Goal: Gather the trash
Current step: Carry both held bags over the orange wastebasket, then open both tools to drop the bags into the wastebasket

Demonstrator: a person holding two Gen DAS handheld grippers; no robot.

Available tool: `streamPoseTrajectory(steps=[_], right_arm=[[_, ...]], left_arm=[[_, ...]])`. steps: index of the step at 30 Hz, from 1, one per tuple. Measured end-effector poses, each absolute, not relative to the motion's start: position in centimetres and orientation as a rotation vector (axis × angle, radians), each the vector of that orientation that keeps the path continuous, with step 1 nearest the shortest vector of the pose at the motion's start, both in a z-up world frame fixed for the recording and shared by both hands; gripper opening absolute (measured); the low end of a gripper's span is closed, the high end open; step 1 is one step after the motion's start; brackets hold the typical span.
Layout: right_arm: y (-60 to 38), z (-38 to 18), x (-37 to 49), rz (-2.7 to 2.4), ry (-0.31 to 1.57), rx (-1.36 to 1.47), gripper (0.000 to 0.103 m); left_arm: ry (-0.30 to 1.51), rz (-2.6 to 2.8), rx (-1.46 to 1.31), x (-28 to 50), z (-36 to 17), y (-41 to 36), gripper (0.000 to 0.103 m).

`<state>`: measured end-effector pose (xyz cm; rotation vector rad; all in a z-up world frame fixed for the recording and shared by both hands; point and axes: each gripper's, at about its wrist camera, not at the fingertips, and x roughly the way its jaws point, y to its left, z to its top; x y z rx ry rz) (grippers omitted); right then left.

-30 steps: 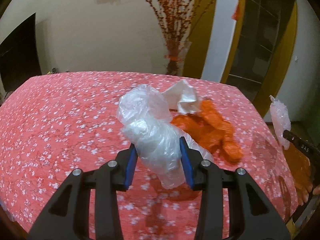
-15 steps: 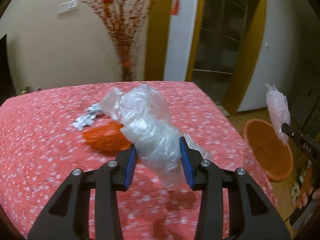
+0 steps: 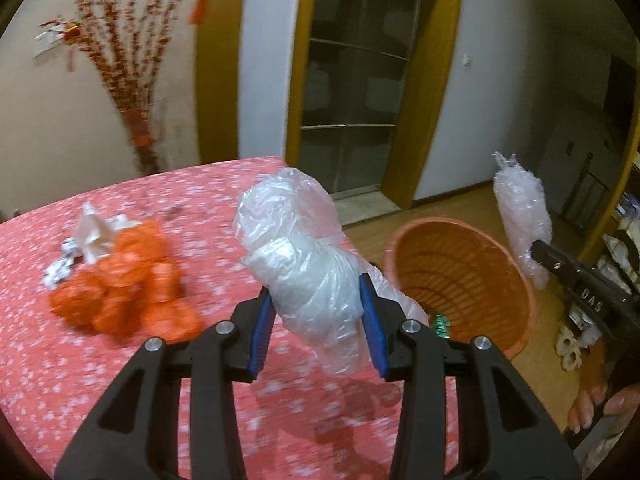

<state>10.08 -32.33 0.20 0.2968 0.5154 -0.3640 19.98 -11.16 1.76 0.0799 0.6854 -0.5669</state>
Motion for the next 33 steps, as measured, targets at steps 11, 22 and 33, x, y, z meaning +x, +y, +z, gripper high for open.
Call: streamPoseTrajectory(steps=[11,22,33], right_arm=[[-35.7,-1.2,9.4,-0.409,0.520,0.335,0.008],[-37.7,-2.5,9.7,-0.432,0.531,0.375,0.008],[-39.0,-3.3,10.4,-0.432,0.545,0.408,0.018]], left_arm=[[0.710,-0.693,0.118,19.8,0.5,-19.3,0.040],[0.751,-0.765,0.141,20.3,-1.5,-24.2,0.040],[0.795,-0.779,0.167,21.9,-3.6,-26.2,0.048]])
